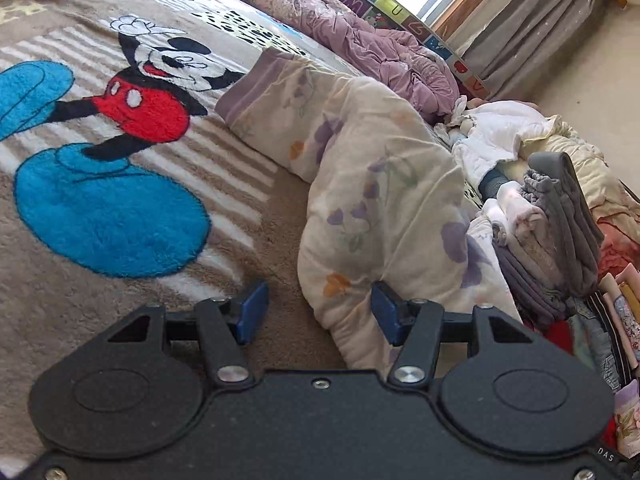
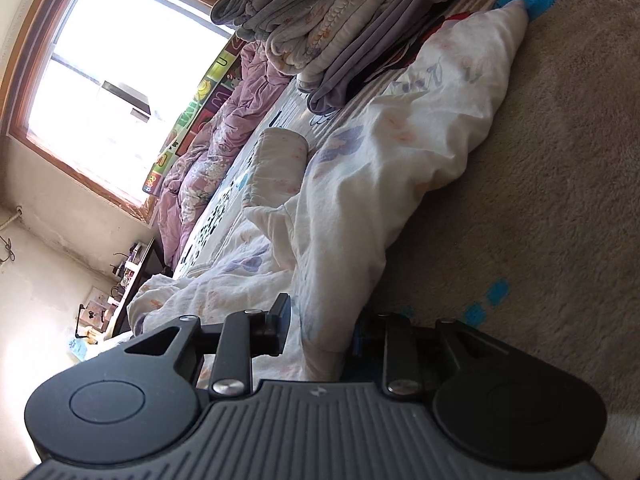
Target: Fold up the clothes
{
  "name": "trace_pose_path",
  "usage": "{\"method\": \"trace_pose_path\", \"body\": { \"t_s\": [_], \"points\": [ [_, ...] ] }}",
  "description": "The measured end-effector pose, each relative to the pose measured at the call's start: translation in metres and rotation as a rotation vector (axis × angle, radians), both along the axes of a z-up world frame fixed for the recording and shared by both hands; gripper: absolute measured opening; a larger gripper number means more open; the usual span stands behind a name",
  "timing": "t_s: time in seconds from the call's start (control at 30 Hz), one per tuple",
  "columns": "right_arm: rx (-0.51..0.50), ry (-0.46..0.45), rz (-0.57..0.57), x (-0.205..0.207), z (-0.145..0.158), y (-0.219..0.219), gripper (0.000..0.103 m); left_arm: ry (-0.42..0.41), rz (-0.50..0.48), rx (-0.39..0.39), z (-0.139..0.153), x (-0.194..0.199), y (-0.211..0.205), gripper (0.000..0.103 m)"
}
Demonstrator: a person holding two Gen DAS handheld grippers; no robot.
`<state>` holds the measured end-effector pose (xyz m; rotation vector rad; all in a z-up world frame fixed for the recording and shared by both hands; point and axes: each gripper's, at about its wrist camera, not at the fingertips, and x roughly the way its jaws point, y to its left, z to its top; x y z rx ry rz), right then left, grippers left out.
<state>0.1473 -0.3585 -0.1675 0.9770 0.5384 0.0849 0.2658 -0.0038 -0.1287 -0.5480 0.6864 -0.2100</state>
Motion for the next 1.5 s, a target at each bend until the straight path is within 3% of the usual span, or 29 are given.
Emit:
{"method": "trace_pose_path", "body": {
  "t_s": [0.2, 0.27, 0.3, 0.4, 0.57, 0.8, 0.9, 1.0, 1.07, 1.13, 1.2, 1.27, 1.5],
  "points": [
    [-0.011, -0.013, 0.015, 0.005, -0.001, 0.001, 0.029, -0.014, 0.003, 0.043, 0.002, 0.008, -0.012, 0.058],
    [-0.017, -0.015, 0.017, 0.006, -0.001, 0.001, 0.027, -0.014, 0.009, 0.043, 0.005, 0.006, -0.011, 0.042],
    [-0.02, -0.016, 0.018, 0.007, -0.002, 0.001, 0.026, -0.014, 0.012, 0.044, 0.006, 0.004, -0.011, 0.021],
    [-0.021, -0.017, 0.019, 0.007, -0.002, 0.001, 0.024, -0.015, 0.021, 0.044, 0.009, 0.001, -0.01, 0.013],
    [-0.014, -0.028, 0.021, 0.006, -0.002, 0.0, 0.023, -0.02, 0.04, 0.047, 0.017, -0.009, -0.007, 0.008],
    [-0.007, -0.101, 0.047, -0.007, 0.014, 0.003, 0.018, -0.059, 0.089, 0.065, 0.06, -0.065, 0.028, 0.006],
    [0.005, -0.142, 0.059, -0.02, 0.025, 0.007, 0.018, -0.08, 0.086, 0.07, 0.08, -0.093, 0.039, 0.006],
    [0.012, -0.127, 0.048, -0.039, 0.031, 0.009, 0.018, -0.041, 0.135, 0.08, 0.082, -0.112, 0.049, 0.009],
    [0.024, -0.077, 0.034, -0.048, 0.027, 0.008, 0.018, -0.016, 0.169, 0.026, 0.07, -0.121, 0.06, 0.017],
    [0.048, -0.012, 0.013, -0.053, 0.018, 0.006, 0.022, 0.011, 0.204, -0.072, 0.053, -0.13, 0.073, 0.044],
    [0.061, 0.012, 0.012, -0.055, 0.013, 0.006, 0.025, 0.036, 0.206, -0.132, 0.036, -0.137, 0.077, 0.049],
    [0.038, 0.014, 0.011, -0.057, 0.013, 0.01, 0.043, 0.058, 0.2, -0.132, 0.025, -0.139, 0.074, 0.049],
    [-0.061, 0.006, 0.051, -0.055, 0.012, 0.029, 0.045, 0.064, 0.194, -0.124, -0.001, -0.121, 0.064, 0.05]
  ]
}}
